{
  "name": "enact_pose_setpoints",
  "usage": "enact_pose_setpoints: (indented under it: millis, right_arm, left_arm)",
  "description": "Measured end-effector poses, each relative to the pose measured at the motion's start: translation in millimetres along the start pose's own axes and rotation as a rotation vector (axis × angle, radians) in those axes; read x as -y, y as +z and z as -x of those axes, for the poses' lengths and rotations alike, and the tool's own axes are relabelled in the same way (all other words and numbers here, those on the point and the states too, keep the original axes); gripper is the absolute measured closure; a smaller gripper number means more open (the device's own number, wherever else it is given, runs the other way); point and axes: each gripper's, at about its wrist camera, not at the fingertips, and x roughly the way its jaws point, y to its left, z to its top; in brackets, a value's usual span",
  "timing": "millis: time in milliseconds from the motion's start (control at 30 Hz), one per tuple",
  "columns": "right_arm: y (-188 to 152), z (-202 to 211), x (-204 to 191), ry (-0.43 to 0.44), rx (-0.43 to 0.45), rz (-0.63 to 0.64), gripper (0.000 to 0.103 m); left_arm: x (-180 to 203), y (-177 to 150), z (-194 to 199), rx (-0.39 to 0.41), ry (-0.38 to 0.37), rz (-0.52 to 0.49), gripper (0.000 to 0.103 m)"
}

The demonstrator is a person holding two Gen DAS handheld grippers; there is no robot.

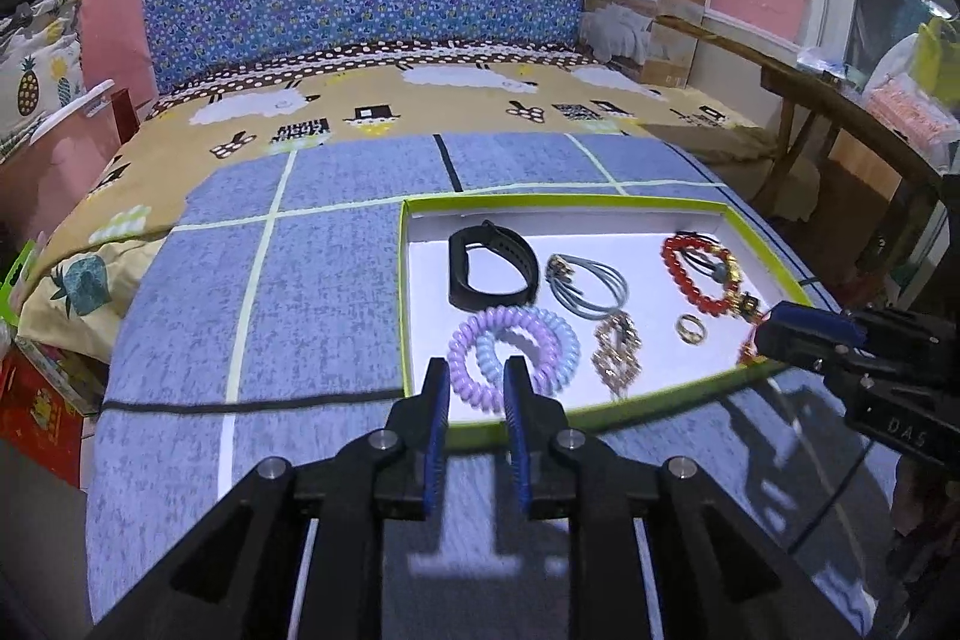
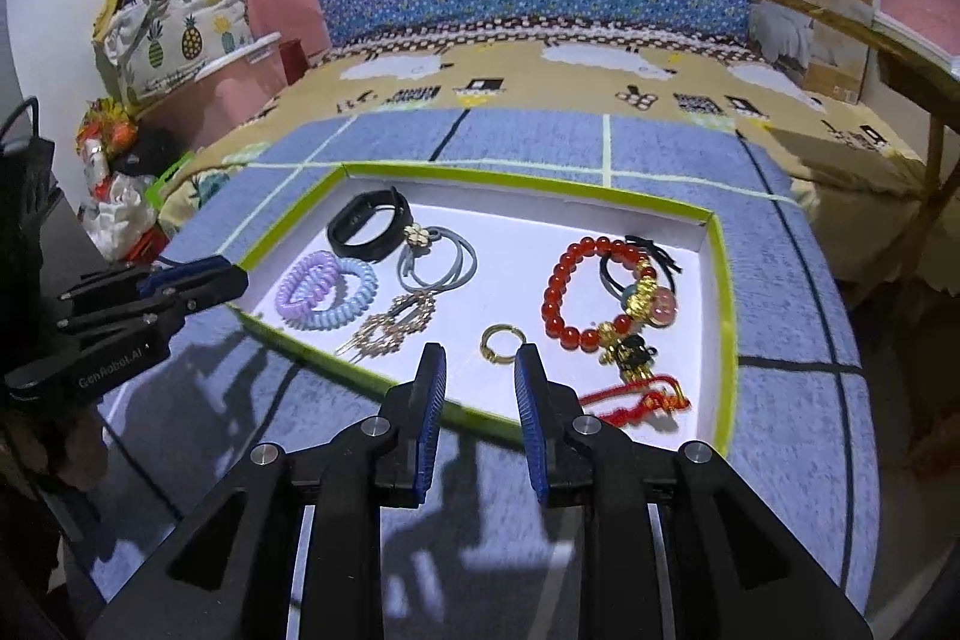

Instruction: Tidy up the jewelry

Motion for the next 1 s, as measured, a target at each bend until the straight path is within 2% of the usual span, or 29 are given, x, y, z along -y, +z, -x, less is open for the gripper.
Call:
enact_pose_setpoints:
  millis: [367, 733, 1000]
  right_arm:
    - [-37, 59, -24, -0.032, 0.074, 0.004, 0.078]
    - [-74, 99, -45, -0.054, 0.137, -0.007, 0.078]
    - [-99, 119, -56, -0.081, 0.166, -0.007, 0.078]
  left_arm:
    - [24, -30, 54, 0.066, -0.014, -0.020, 0.083]
    - [36, -60, 101, 0.120, 0.000, -0.018, 0.083]
    - [39, -80, 121, 0.149, 0.014, -0.020, 0.083]
